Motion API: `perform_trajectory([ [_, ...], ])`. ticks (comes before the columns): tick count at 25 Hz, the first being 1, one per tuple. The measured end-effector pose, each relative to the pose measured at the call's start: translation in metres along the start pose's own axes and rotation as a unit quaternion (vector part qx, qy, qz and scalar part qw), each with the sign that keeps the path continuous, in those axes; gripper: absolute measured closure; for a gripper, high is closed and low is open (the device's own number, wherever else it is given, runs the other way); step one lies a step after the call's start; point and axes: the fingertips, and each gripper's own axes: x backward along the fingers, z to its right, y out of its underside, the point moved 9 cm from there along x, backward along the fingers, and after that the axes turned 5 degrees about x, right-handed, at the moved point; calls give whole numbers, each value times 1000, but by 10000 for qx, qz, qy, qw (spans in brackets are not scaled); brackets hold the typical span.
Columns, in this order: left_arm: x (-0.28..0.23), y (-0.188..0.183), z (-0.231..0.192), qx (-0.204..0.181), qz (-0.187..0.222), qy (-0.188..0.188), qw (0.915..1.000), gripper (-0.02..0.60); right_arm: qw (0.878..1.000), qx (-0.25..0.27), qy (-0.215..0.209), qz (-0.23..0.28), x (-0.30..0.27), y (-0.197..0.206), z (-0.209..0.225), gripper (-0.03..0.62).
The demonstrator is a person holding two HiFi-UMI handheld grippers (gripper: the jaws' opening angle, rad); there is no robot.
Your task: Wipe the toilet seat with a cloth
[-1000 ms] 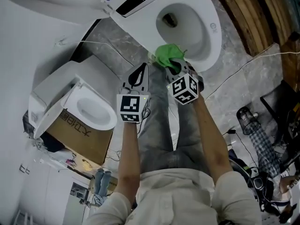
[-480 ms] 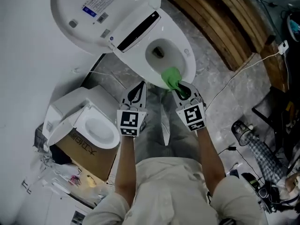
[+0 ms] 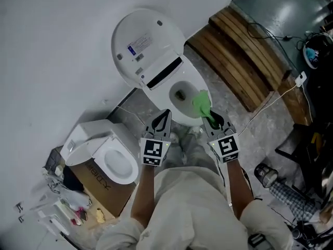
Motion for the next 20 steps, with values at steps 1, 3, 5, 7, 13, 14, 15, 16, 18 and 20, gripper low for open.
perform_trajectory([
  [1, 4, -5, -4, -26, 73, 11, 10000, 569, 10000, 21, 47, 25, 1, -6, -1, 547],
  [3, 9, -15, -9, -65, 241, 48, 9997, 569, 9998, 75, 149, 79, 3, -17, -3, 548],
  [5, 14, -26, -6, -112, 395, 127, 9991, 569, 9995, 110, 234, 179, 10, -28, -4, 547],
  [7, 21, -40, 0, -230, 521, 252, 9981, 569, 9989, 135, 344, 294, 18, -41, -4, 548],
  [13, 48, -50, 7, -373, 861, 540, 9941, 569, 9948, 389, 787, 509, 34, -68, -23, 548],
  [14, 52, -49, 5, -368, 892, 565, 9937, 569, 9943, 424, 827, 527, 35, -71, -28, 547],
  [15, 56, -48, 4, -368, 918, 580, 9934, 569, 9938, 455, 854, 549, 36, -75, -32, 547],
  [16, 60, -49, 3, -367, 948, 581, 9931, 569, 9934, 484, 872, 570, 38, -78, -36, 548],
  [18, 69, -51, -1, -345, 1031, 556, 9925, 569, 9927, 537, 896, 605, 39, -85, -44, 547],
  [20, 78, -53, -4, -312, 1126, 525, 9918, 569, 9921, 585, 918, 631, 41, -92, -52, 548],
])
